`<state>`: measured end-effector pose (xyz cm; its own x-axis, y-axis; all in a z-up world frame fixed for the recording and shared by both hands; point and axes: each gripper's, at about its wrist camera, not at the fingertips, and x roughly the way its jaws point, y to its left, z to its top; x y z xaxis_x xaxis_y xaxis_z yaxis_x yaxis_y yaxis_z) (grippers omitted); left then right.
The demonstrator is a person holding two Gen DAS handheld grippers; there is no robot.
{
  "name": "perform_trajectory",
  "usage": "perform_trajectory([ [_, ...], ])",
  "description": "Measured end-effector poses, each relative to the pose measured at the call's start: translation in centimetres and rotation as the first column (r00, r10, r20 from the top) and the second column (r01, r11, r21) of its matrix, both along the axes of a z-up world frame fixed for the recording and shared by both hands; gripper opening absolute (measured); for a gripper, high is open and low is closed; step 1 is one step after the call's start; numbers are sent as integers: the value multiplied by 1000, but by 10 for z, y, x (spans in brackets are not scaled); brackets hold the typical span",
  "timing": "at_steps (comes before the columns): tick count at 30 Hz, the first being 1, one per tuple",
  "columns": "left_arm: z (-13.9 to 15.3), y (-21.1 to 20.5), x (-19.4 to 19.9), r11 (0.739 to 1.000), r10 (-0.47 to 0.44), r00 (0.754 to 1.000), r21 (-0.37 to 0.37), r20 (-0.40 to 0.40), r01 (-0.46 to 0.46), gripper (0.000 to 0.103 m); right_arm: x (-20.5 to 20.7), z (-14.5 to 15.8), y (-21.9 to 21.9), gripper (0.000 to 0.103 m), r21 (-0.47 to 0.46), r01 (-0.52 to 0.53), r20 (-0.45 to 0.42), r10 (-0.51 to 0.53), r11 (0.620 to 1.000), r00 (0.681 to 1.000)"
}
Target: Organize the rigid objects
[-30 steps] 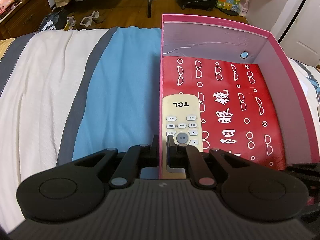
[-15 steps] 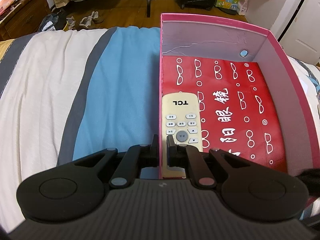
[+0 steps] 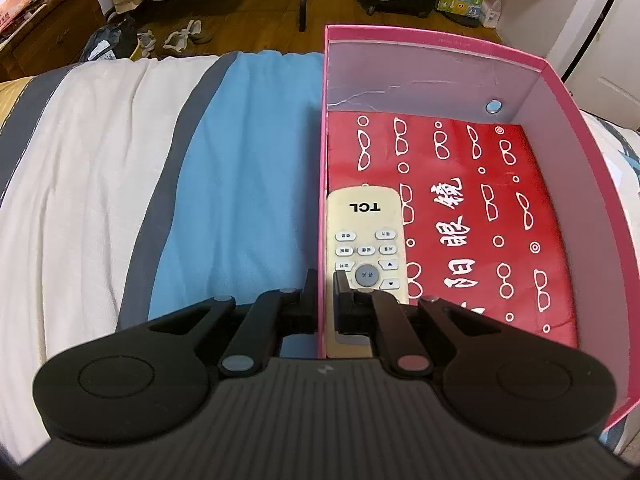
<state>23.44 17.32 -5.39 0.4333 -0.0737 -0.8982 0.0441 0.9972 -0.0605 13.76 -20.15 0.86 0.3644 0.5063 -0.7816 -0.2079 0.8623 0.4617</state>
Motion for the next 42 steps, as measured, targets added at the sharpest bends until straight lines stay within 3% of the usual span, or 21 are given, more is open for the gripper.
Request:
perform_trajectory([
  [6,0,-4,0,1000,-2,1000,30,0,2,6,-8,-46,-7,44,-8,44,-55,-44,999,998],
  [10,0,-3,2,1000,4,1000,27,-6,-3,6,-14,-57,4,44,-186,22,-24,-27,982,999],
  [11,0,-3,2,1000,4,1000,29,-6,-4,6,-14,-57,4,44,-190,22,-22,-27,982,999],
  [14,0,-6,1,999,-5,1000,43,-1,5,6,-9,-60,-1,44,-87,62,-77,-69,994,995],
  [17,0,-5,1,999,-8,1000,43,0,8,6,-6,-67,6,44,-122,78,-77,-87,990,993],
  [21,-1,-5,1,999,-9,1000,44,0,9,7,-2,-86,11,44,-151,75,-142,-96,986,985],
  [25,-1,-5,1,999,-9,1000,45,1,9,7,-5,-84,15,43,-208,33,-112,-57,978,992],
  [27,-1,-5,0,999,-8,1000,46,0,8,7,-7,-82,11,39,-193,37,-113,-59,981,992],
  [32,-1,-5,0,999,-8,1000,51,2,8,7,-20,-68,2,14,-209,23,-65,-38,978,997],
  [39,0,-7,0,998,-16,1000,57,0,16,7,-15,-72,-5,13,-233,32,-81,-52,972,995],
  [42,0,-5,1,999,-13,1000,49,-4,13,7,-12,-74,-7,14,-200,45,-103,-67,979,992],
])
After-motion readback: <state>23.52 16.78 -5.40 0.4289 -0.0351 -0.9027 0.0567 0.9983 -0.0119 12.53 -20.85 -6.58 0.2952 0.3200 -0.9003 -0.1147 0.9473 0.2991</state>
